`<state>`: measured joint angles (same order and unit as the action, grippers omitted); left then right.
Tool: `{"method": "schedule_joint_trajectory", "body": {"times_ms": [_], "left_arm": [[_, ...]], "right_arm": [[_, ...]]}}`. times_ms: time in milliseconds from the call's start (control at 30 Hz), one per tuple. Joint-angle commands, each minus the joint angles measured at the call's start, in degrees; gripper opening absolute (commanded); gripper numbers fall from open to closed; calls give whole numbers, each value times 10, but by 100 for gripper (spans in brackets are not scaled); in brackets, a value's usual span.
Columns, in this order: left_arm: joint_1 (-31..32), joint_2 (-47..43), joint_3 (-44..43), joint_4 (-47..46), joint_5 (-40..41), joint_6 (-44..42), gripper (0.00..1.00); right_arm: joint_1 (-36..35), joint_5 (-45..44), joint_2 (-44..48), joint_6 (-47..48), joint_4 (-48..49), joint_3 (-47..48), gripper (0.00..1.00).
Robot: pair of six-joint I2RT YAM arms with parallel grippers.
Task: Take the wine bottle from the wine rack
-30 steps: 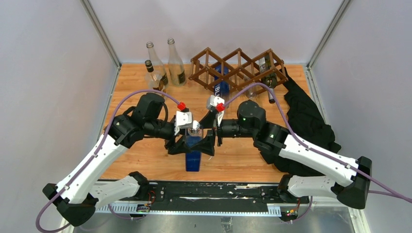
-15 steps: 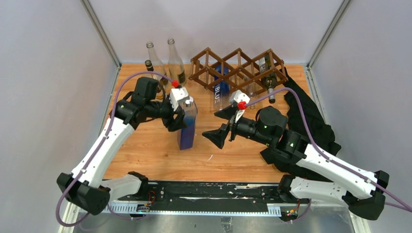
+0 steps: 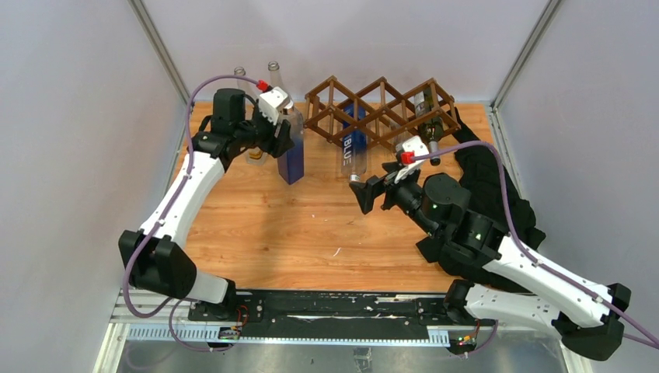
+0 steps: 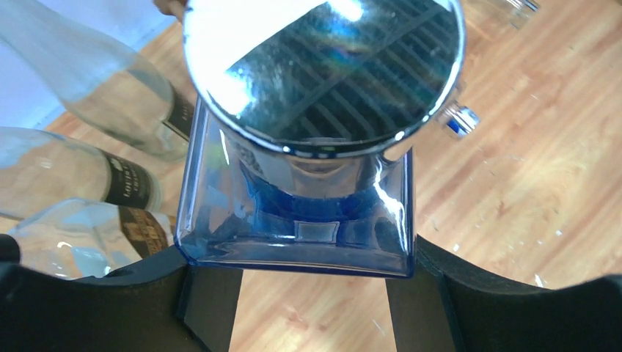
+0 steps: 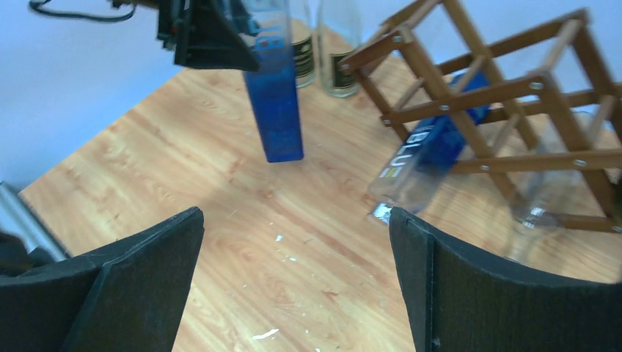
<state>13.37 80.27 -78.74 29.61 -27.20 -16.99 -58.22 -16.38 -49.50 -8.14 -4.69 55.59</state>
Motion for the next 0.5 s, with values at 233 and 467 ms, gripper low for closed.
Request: {"method": "schedule_joint_trajectory", "body": {"times_ms": [233,467], "left_arm": [[-35,49,21,-280,-4,31,0],[-40,89,20,-314,19,0,0]], "right_arm": [[96,-87,13,-59,-28,-4,100],[183,-85,-1,-87,-38,0,100]]}}
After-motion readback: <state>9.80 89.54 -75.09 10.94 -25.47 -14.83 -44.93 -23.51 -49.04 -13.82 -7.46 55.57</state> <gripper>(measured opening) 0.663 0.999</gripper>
